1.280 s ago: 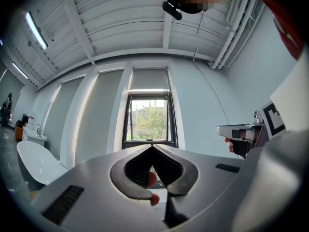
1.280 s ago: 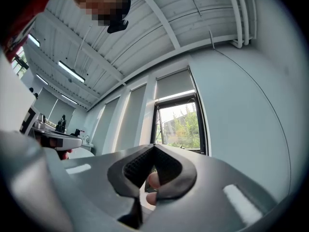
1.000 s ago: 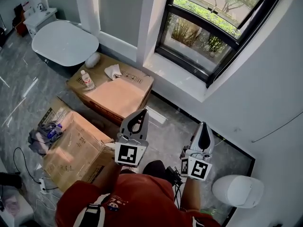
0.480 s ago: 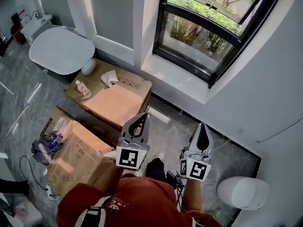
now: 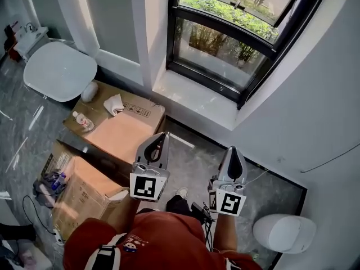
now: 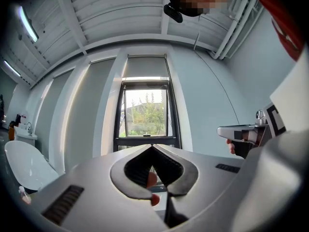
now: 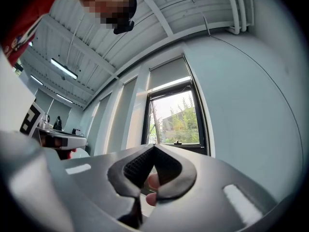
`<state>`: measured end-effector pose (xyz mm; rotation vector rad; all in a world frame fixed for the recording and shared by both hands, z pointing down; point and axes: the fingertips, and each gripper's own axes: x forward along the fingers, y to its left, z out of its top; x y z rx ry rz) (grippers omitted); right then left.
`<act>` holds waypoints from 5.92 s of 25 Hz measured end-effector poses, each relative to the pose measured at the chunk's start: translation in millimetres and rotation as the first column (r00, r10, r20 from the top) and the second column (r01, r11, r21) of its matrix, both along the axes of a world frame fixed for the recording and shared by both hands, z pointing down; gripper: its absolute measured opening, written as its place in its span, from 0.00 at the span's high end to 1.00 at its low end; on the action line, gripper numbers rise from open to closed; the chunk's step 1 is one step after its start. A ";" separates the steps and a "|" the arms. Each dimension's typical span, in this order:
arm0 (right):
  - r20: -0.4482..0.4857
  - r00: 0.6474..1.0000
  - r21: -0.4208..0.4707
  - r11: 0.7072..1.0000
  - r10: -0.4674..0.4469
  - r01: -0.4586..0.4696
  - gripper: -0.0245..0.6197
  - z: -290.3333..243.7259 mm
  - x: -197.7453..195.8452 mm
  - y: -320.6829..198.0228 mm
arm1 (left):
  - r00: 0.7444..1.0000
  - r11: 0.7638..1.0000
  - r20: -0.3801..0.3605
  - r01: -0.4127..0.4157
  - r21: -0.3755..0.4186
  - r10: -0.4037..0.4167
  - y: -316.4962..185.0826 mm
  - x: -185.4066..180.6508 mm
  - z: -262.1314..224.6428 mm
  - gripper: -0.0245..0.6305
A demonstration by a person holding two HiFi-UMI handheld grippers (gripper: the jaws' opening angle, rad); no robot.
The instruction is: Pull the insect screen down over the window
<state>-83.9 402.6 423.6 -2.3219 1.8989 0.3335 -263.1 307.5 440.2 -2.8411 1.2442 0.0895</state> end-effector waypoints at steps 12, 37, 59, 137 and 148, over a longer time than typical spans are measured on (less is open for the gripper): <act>0.025 1.000 -0.025 1.000 0.011 -0.010 0.95 16.8 88.8 -49.3 | 1.000 1.000 0.028 -0.013 -0.015 0.014 -54.8 98.4 8.1 0.95; 0.009 0.998 0.013 0.998 0.059 -0.059 0.95 17.0 180.5 -133.7 | 0.998 0.998 0.003 -0.060 -0.003 0.060 -146.4 188.6 14.7 0.96; -0.041 0.997 -0.009 0.998 0.060 -0.060 0.95 -8.7 148.3 -326.3 | 0.993 0.995 -0.088 -0.088 -0.039 0.084 -339.0 157.2 2.2 0.96; -0.118 0.961 0.213 0.951 0.252 -0.223 0.95 -91.2 374.1 -494.0 | 0.966 0.964 -0.150 -0.178 0.197 0.209 -555.0 379.4 -88.0 0.95; -0.276 0.916 0.355 0.916 0.292 -0.186 0.95 -174.8 372.3 -502.7 | 0.957 0.927 -0.175 -0.163 0.339 0.232 -577.7 379.5 -155.6 0.95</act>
